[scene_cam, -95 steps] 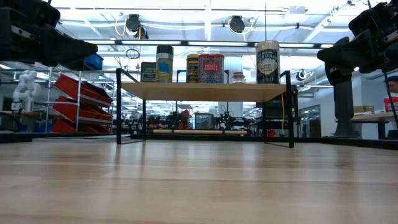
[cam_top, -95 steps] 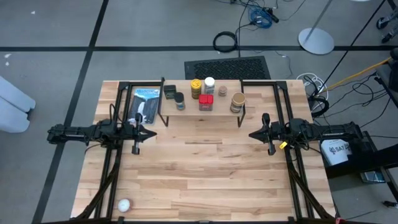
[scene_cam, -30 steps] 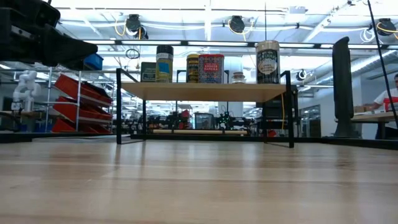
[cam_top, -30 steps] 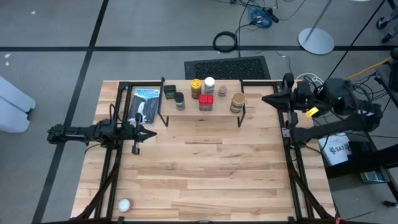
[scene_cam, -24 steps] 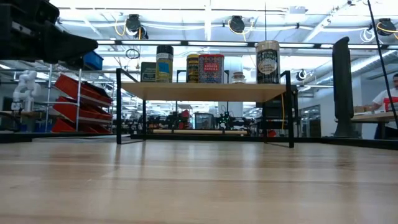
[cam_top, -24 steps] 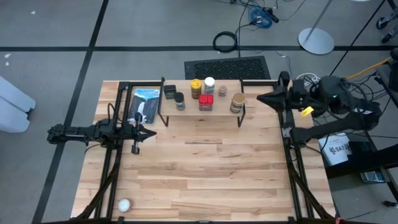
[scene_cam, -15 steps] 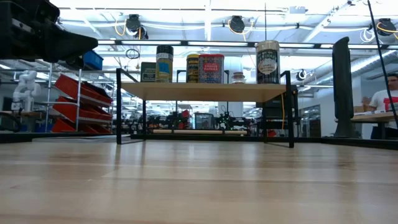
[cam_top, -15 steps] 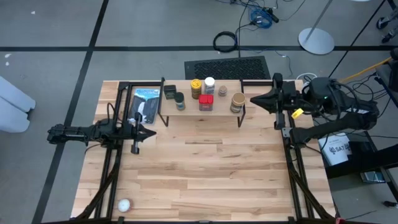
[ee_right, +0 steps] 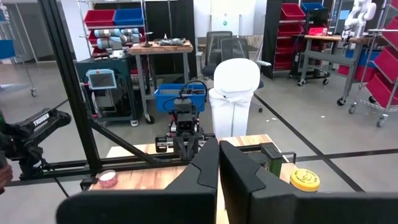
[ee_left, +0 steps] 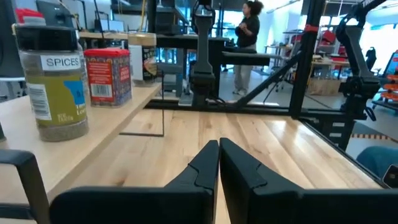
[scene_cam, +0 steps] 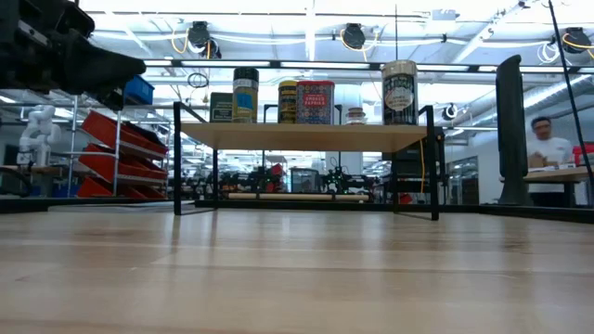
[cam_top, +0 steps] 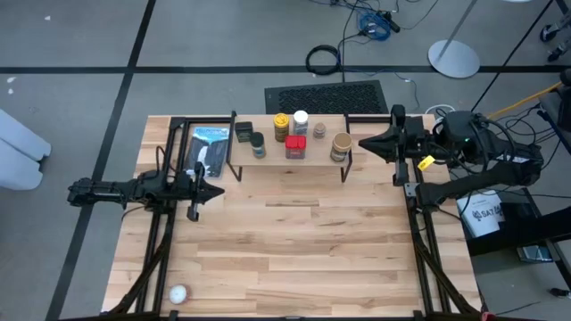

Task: Shelf spices
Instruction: Remove the gold seasoning bottle from the shelf

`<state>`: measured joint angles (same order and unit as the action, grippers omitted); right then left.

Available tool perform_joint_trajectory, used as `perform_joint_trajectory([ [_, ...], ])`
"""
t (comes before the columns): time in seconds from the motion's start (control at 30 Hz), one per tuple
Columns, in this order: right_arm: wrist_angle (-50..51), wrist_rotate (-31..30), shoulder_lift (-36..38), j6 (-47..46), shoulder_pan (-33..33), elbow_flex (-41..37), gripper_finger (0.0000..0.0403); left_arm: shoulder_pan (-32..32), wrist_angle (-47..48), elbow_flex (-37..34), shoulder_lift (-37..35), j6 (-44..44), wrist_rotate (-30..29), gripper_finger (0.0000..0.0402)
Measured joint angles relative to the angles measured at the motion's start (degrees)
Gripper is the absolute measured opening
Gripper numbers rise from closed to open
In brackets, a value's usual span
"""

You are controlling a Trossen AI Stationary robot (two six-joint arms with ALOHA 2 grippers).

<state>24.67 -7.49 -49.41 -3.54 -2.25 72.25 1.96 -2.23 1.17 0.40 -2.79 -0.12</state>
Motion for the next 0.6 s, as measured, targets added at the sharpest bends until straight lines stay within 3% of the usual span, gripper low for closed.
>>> perform_joint_trajectory([
  [0.23, 0.1, 0.0, 0.0, 0.2, 0.0, 0.0, 0.0000, 0.0, 3.0, 9.1, 0.7, -1.4, -0.7, 0.0022],
  [0.4, 0.7, 0.0, 0.0, 0.4, 0.0, 0.0, 0.0000, 0.0, 12.7, 23.6, 5.7, 0.2, -1.7, 0.0022],
  [0.6, 0.9, 0.0, 0.0, 0.8, 0.0, 0.0, 0.0000, 0.0, 19.4, 43.2, 16.6, 5.5, -1.7, 0.0022],
])
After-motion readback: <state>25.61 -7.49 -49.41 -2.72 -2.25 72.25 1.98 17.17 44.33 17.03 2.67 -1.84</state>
